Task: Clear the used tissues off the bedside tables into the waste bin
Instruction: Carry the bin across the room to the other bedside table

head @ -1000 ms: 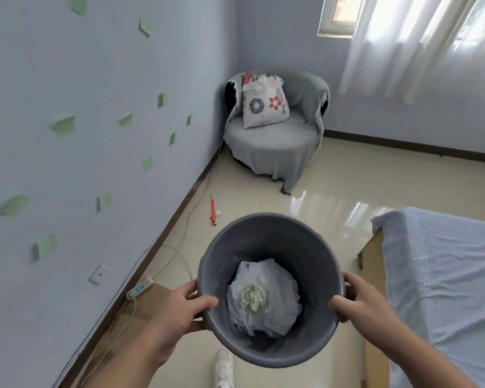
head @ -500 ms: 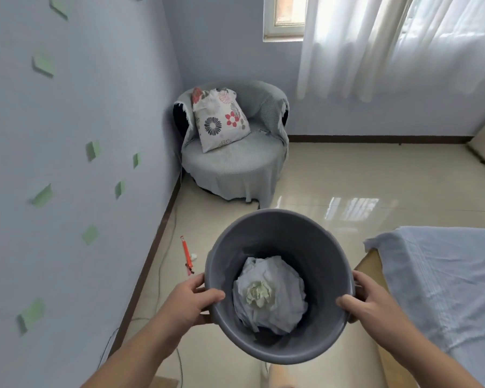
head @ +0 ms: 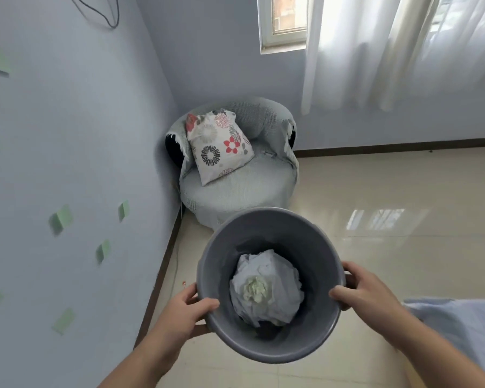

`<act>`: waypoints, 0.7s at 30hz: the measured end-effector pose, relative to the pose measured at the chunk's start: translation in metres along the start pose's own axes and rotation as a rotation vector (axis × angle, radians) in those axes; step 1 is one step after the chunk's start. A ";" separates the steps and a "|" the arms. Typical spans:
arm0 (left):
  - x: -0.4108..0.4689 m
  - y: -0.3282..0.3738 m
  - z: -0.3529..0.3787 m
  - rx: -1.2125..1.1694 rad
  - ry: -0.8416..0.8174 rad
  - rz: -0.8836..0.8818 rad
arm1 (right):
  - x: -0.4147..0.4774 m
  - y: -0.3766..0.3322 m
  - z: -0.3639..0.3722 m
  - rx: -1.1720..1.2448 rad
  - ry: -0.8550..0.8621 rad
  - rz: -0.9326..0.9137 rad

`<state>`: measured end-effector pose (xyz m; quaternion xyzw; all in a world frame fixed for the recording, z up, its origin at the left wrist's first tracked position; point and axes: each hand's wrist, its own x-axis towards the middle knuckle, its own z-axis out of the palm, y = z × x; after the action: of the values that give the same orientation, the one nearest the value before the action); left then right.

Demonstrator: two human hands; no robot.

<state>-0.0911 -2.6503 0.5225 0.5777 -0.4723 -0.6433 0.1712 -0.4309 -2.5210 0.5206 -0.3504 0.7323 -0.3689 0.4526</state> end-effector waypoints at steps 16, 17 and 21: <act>0.343 0.218 0.074 0.136 -0.360 0.034 | 0.233 -0.088 -0.091 0.153 0.341 0.164; 0.360 0.235 0.080 0.159 -0.390 0.036 | 0.242 -0.094 -0.098 0.161 0.370 0.161; 0.415 0.298 0.117 0.245 -0.496 0.048 | 0.275 -0.102 -0.127 0.216 0.460 0.196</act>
<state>-0.4078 -3.0679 0.5072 0.4074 -0.5878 -0.6989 -0.0057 -0.6246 -2.7752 0.5374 -0.1344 0.8026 -0.4694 0.3426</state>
